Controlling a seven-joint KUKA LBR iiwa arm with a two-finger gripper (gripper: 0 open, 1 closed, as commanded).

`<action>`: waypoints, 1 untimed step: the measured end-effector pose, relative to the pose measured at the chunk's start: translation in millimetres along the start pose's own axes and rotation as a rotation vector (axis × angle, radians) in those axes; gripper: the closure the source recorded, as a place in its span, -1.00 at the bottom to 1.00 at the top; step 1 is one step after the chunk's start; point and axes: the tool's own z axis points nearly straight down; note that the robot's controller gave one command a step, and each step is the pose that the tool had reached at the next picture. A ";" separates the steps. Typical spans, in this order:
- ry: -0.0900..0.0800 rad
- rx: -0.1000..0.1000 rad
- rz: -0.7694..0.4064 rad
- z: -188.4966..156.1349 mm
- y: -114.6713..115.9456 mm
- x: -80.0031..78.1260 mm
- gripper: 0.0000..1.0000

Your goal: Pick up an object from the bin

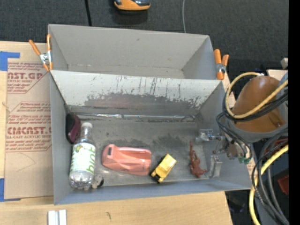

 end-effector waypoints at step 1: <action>-0.007 0.001 -0.002 -4.0 0.5 -2.1 -1.00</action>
Offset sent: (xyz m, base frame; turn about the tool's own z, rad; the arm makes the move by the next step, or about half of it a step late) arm -0.0039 -0.0008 -0.0563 0.2430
